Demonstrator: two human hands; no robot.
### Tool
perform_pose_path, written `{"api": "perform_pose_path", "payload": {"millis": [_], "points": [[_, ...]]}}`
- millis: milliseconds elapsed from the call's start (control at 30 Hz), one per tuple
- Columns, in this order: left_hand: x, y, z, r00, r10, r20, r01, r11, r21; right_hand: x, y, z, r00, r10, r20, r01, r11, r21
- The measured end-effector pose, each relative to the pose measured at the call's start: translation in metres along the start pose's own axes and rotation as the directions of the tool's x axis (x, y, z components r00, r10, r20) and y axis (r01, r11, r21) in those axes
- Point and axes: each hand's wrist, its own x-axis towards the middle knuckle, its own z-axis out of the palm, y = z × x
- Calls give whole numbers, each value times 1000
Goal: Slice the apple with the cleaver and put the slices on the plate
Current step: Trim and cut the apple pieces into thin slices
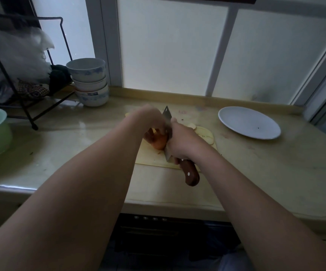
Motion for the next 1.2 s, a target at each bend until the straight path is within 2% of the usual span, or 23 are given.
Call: {"api": "perform_pose_path", "payload": {"millis": [133,200,300,400,833,1200], "points": [[-4,0,-1,1000,-20,-10,19,999,-29,-10,12,-11,999,30,42,-37,984,175],[-4,0,-1,1000,-28,-5,28,999,-36,-16,19,-15,999,40,5,-40,955,295],[-7,3,-1,999,-45,16,45,999,-26,-21,26,-16,995,58,-78,-26,931,364],[-8,5,-1,998,-57,21,57,998,-20,-24,28,-20,994,56,-89,-15,913,408],[-11,6,1,998,-56,-4,56,998,-35,-26,24,-24,994,59,-93,-11,897,442],[-13,6,1,999,-46,-18,46,999,-30,-30,19,-23,995,58,-83,-20,914,406]]}}
